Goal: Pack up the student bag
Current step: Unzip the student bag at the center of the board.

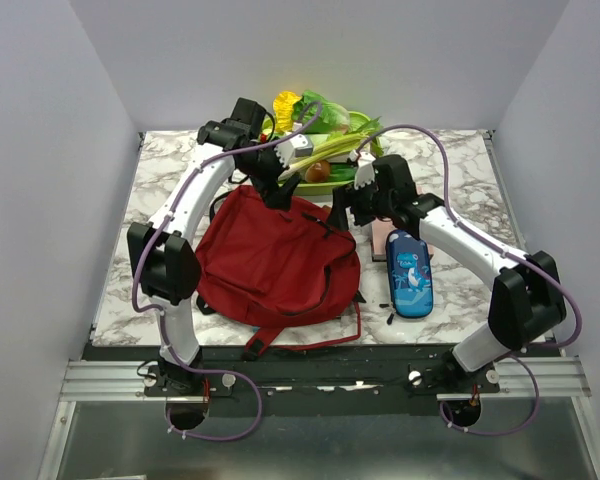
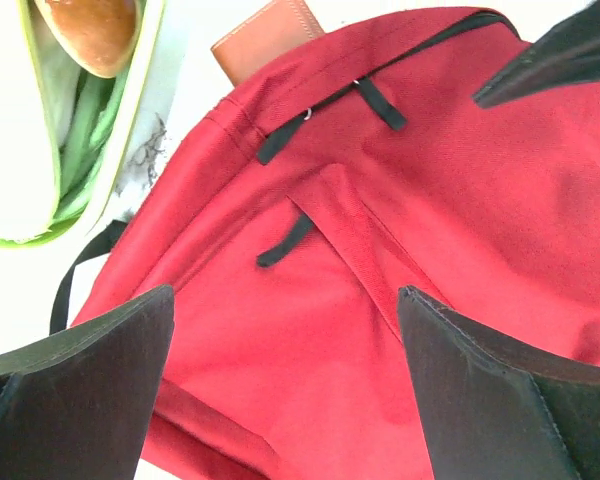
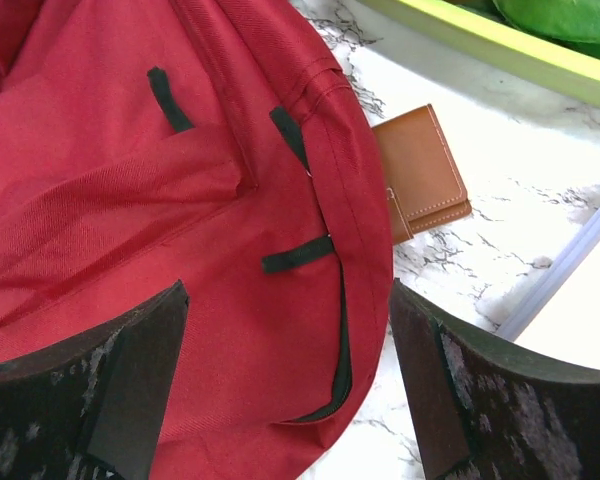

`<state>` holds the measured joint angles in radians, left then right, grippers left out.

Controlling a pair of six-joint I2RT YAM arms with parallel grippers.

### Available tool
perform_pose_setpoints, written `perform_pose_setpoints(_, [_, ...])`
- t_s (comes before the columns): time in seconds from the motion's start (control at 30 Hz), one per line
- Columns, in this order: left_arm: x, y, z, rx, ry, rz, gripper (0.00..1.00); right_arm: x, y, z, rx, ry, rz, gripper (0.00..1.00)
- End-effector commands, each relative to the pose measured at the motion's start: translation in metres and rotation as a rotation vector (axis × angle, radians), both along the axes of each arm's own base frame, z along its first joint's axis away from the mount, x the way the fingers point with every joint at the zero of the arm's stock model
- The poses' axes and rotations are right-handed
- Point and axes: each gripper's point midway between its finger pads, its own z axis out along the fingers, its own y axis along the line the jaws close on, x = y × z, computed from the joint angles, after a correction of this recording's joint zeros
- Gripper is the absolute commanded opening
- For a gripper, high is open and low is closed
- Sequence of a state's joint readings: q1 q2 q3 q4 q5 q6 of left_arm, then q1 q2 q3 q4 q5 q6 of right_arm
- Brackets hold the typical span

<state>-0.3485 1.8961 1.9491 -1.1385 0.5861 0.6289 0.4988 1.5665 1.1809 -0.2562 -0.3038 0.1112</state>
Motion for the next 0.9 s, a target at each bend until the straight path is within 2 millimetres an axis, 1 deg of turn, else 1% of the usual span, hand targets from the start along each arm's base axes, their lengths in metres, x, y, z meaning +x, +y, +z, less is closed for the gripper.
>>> perform_pose_setpoints(0.0, [0.032, -0.001, 0.027, -0.051, -0.052, 0.14, 0.99, -0.004, -0.007, 0.02, -0.01, -0.074, -0.004, 0.89])
perform_pose_setpoints(0.07, [0.054, -0.002, 0.044, -0.102, -0.109, 0.283, 0.99, -0.005, -0.012, 0.03, -0.016, -0.107, -0.012, 0.89])
perform_pose_setpoints(0.1, [0.05, 0.001, 0.018, -0.084, -0.028, 0.354, 0.99, -0.006, -0.014, 0.036, -0.02, -0.124, -0.014, 0.9])
perform_pose_setpoints(0.13, [0.038, -0.008, 0.007, -0.091, 0.026, 0.282, 0.99, -0.005, -0.018, 0.039, -0.029, -0.134, -0.027, 0.9])
perform_pose_setpoints(0.17, [0.007, -0.012, -0.024, -0.057, 0.188, 0.163, 0.99, -0.005, -0.019, 0.041, -0.038, -0.143, -0.027, 0.9])
perform_pose_setpoints(0.2, [0.005, -0.017, -0.012, -0.074, 0.169, 0.067, 0.99, -0.007, -0.022, 0.043, -0.046, -0.145, -0.03, 0.9])
perform_pose_setpoints(0.23, [0.005, -0.018, -0.013, -0.081, 0.18, 0.044, 0.99, -0.007, -0.025, 0.043, -0.054, -0.147, -0.042, 0.9])
perform_pose_setpoints(0.27, [0.017, -0.018, -0.001, -0.104, 0.101, 0.054, 0.99, -0.008, -0.025, 0.045, -0.051, -0.148, -0.044, 0.9])
perform_pose_setpoints(0.3, [0.015, -0.011, -0.018, -0.098, 0.103, 0.078, 0.99, -0.009, -0.026, 0.043, -0.05, -0.142, -0.049, 0.9])
perform_pose_setpoints(0.33, [0.019, -0.006, -0.02, -0.111, 0.05, 0.097, 0.99, -0.013, -0.025, 0.042, -0.043, -0.134, -0.042, 0.91])
perform_pose_setpoints(0.37, [0.035, 0.002, 0.008, -0.165, -0.14, 0.102, 0.99, -0.015, -0.024, 0.041, -0.038, -0.128, -0.034, 0.9])
perform_pose_setpoints(0.4, [0.023, 0.01, -0.019, -0.16, -0.107, 0.102, 0.99, -0.018, -0.025, 0.04, -0.035, -0.117, -0.027, 0.9])
perform_pose_setpoints(0.43, [0.021, 0.015, -0.02, -0.171, -0.133, 0.084, 0.99, -0.021, -0.025, 0.04, -0.032, -0.113, -0.023, 0.9])
perform_pose_setpoints(0.47, [0.023, 0.027, -0.019, -0.184, -0.148, 0.093, 0.99, -0.022, -0.026, 0.039, -0.032, -0.11, -0.027, 0.9])
perform_pose_setpoints(0.5, [0.018, 0.028, -0.023, -0.209, -0.135, 0.059, 0.99, -0.024, -0.026, 0.038, -0.031, -0.108, -0.023, 0.9])
perform_pose_setpoints(0.53, [0.017, 0.034, -0.026, -0.204, -0.127, 0.055, 0.99, -0.026, -0.026, 0.038, -0.028, -0.107, -0.02, 0.9])
perform_pose_setpoints(0.57, [0.011, 0.037, -0.033, -0.192, -0.1, 0.042, 0.99, -0.029, -0.026, 0.034, -0.026, -0.1, -0.012, 0.9])
perform_pose_setpoints(0.6, [0.013, 0.042, -0.037, -0.167, -0.132, 0.011, 0.98, -0.028, -0.024, 0.036, -0.013, -0.114, -0.008, 0.9])
perform_pose_setpoints(0.67, [0.013, 0.044, -0.041, -0.145, -0.145, -0.015, 0.98, -0.03, -0.025, 0.032, -0.002, -0.113, -0.013, 0.89])
perform_pose_setpoints(0.73, [0.018, 0.043, -0.037, -0.144, -0.179, -0.044, 0.97, -0.03, -0.022, 0.031, 0.011, -0.118, -0.009, 0.88])
perform_pose_setpoints(0.77, [0.016, 0.042, -0.04, -0.146, -0.171, -0.064, 0.96, -0.029, -0.023, 0.031, 0.013, -0.118, -0.015, 0.88])
perform_pose_setpoints(0.8, [0.015, 0.04, -0.037, -0.155, -0.178, -0.092, 0.94, -0.029, -0.022, 0.026, 0.02, -0.103, -0.026, 0.86])
perform_pose_setpoints(0.87, [0.01, 0.035, -0.04, -0.148, -0.211, -0.168, 0.92, -0.029, -0.019, 0.023, 0.039, -0.095, -0.026, 0.86])
